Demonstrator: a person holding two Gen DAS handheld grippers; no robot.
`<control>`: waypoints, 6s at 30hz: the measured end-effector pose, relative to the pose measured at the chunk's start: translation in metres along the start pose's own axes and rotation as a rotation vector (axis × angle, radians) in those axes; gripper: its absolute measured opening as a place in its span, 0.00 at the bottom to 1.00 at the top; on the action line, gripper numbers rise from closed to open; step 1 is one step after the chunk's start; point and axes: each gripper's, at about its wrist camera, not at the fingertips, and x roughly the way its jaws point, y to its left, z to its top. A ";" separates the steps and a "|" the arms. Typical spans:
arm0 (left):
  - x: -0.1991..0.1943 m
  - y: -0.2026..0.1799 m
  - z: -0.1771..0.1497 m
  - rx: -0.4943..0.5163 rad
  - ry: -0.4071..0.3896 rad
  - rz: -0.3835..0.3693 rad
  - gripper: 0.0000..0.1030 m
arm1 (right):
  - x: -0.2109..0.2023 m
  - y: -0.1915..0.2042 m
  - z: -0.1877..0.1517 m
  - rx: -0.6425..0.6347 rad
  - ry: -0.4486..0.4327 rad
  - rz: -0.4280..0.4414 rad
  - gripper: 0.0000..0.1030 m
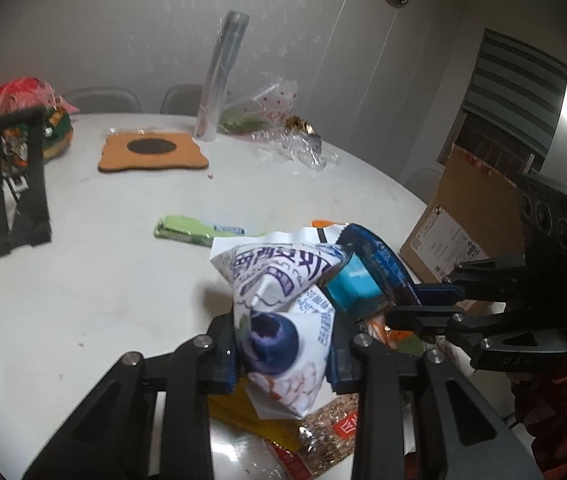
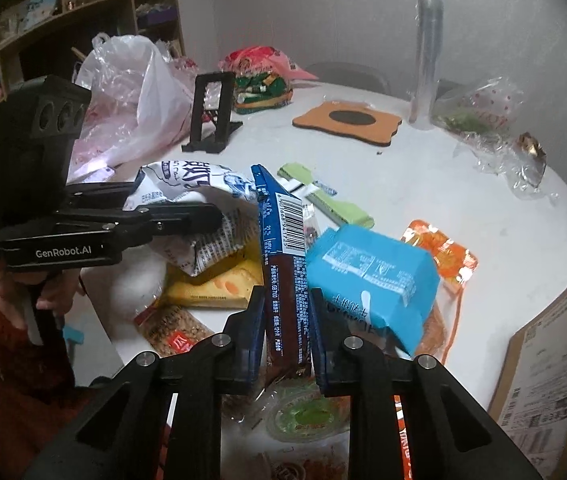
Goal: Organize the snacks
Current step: 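Grasp the white-blue blueberry bag with left tool while right tool grasps chocolate wafer stick, then carry both snacks to the cardboard box and open both tools inside, then move both tools back over the remaining snacks, then grasp the yellow cracker packet with left tool while right tool grasps green jelly cup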
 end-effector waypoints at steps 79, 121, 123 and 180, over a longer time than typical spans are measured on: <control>0.139 -0.339 0.110 0.732 0.441 -0.151 0.31 | -0.136 -0.162 -0.052 0.264 0.169 -0.368 0.11; -0.029 -0.055 0.035 0.319 0.123 0.130 0.89 | -0.064 0.028 -0.009 0.019 -0.069 -0.106 0.59; -0.019 -0.047 0.020 0.306 0.155 0.123 0.89 | -0.050 0.022 -0.021 0.044 -0.049 -0.090 0.60; 0.000 -0.031 0.011 0.241 0.205 0.078 0.68 | -0.031 0.010 -0.012 0.060 -0.016 -0.066 0.39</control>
